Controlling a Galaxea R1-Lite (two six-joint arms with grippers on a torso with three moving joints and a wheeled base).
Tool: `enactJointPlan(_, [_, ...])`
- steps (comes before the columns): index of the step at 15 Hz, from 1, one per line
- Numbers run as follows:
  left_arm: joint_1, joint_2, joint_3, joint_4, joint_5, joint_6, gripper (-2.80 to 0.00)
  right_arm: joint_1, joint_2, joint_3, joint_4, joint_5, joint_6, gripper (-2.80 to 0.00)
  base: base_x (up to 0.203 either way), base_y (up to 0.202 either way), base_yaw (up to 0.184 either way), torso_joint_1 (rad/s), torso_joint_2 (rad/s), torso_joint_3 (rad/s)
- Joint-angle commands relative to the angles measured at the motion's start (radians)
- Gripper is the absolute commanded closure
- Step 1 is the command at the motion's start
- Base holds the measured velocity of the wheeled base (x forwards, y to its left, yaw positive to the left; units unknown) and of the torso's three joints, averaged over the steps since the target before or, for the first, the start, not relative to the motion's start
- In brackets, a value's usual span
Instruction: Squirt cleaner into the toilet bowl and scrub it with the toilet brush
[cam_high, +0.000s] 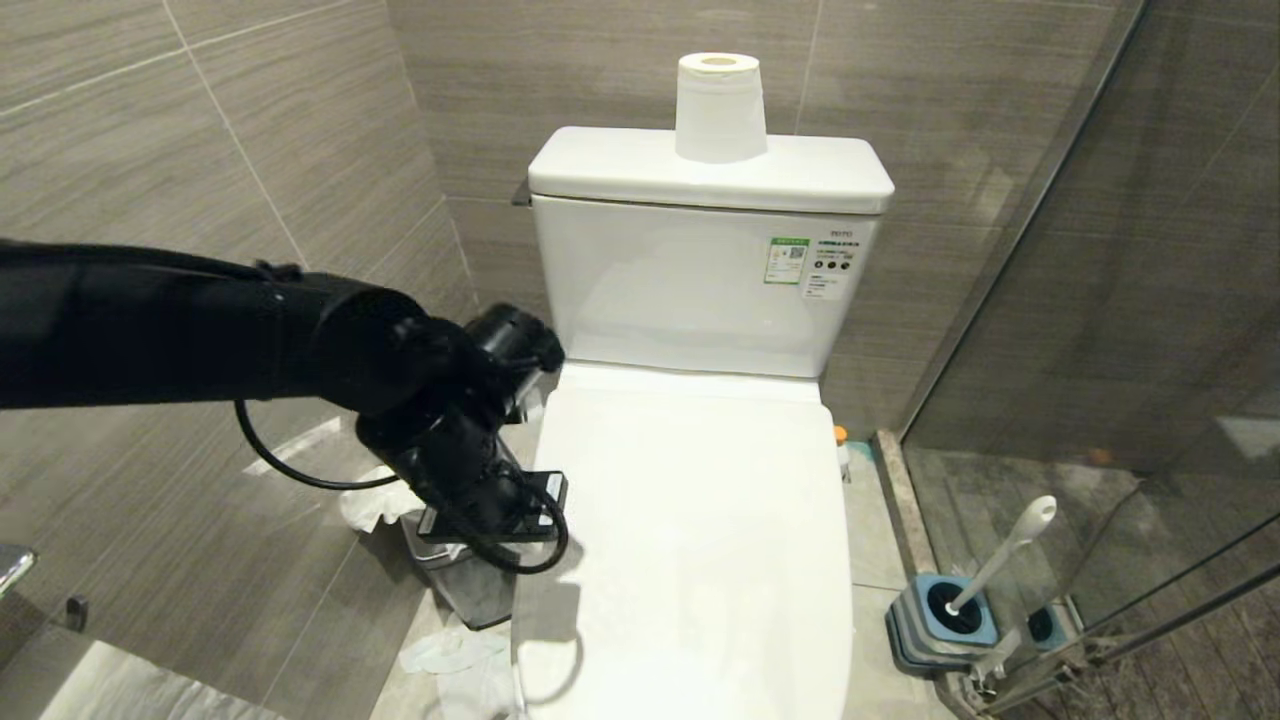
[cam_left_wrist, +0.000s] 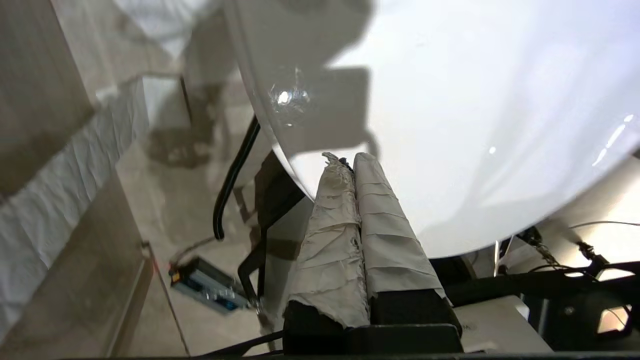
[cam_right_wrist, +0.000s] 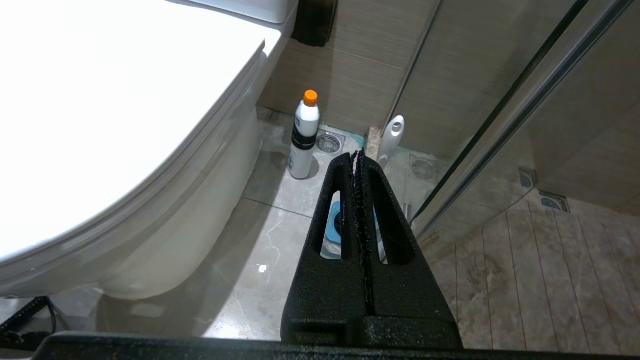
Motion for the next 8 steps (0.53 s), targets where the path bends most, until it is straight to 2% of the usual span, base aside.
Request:
enactJointPlan(1, [-0.005, -0.159, -0.01, 0.004, -0.019, 0.025, 0.0, 0.0, 0.001, 0.0, -0.001, 0.0, -0.002, 0.0, 0.0, 0.0, 0.0, 0.0, 0.0, 0.0])
enactJointPlan(3, [0.002, -0.224, -0.017, 0.007, -0.056, 0.034, 0.0, 0.0, 0.001, 0.0, -0.001, 0.0, -0.002, 0.0, 0.0, 0.0, 0.0, 0.0, 0.0, 0.0])
enactJointPlan(8, [0.063, -0.292, -0.06, 0.078, -0.038, 0.099, 0.0, 0.0, 0.001, 0.0, -0.001, 0.0, -0.002, 0.0, 0.0, 0.0, 0.0, 0.0, 0.0, 0.0])
